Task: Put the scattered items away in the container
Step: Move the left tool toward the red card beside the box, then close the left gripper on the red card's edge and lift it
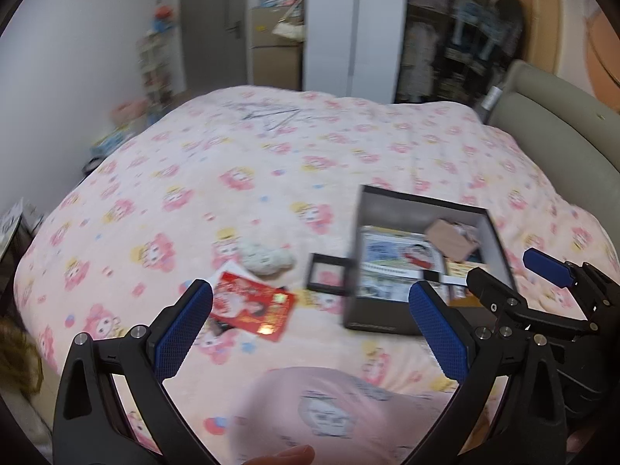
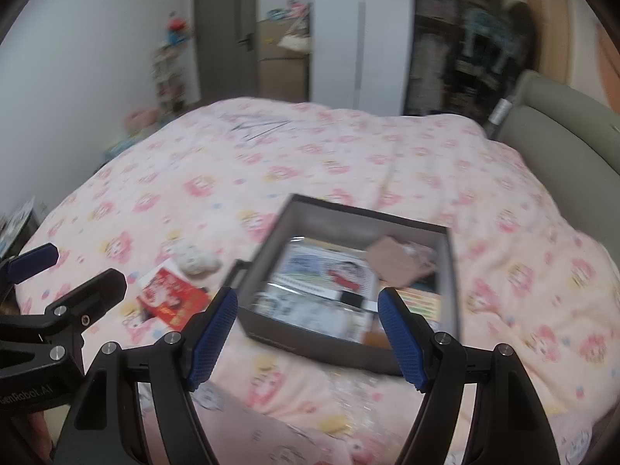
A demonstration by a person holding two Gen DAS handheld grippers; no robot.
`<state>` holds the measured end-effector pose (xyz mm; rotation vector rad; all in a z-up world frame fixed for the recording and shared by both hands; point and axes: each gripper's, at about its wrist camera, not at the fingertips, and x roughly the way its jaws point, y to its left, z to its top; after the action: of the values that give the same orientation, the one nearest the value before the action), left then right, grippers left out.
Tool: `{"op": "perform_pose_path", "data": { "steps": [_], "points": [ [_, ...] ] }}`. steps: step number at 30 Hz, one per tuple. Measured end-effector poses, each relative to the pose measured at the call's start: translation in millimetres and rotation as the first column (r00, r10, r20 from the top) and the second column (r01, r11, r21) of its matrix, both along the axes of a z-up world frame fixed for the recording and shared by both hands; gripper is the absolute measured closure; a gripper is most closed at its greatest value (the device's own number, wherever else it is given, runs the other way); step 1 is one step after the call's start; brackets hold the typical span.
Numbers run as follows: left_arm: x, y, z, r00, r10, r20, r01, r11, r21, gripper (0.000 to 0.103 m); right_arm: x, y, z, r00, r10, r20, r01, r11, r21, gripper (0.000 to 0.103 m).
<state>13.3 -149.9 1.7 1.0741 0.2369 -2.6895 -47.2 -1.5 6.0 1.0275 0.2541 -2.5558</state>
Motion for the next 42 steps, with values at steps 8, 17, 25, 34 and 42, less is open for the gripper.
{"op": "perform_pose_path", "data": {
  "steps": [8,17,25,34,42],
  "points": [
    [-3,-84,-45,0.992,0.116,0.051,-0.123,0.981,0.151,0.001,-34,-91,-49,0.945,0.27,0.185,-0.275,0.962,0.0,0.03],
    [-23,-154,-116,0.958,0.236,0.162,-0.272,0.925,0.266,0.026,-75,-151,-112,0.855,0.347,0.385,-0.38,0.925,0.011,0.03],
    [-58,-179,-196,0.936,0.181,0.303,-0.272,0.917,0.292,0.063,-88,-185,-156,0.801,0.364,0.475,-0.46,0.882,0.1,0.031],
    [-79,-188,-229,0.926,0.155,0.345,-0.274,0.904,0.329,0.062,-94,-202,-172,0.709,0.431,0.558,-0.534,0.845,0.027,0.04],
    [-73,-182,-225,0.934,0.105,0.341,-0.223,0.918,0.327,0.076,-123,-214,-215,0.638,0.347,0.688,-0.469,0.883,-0.01,0.04]
  ]
}}
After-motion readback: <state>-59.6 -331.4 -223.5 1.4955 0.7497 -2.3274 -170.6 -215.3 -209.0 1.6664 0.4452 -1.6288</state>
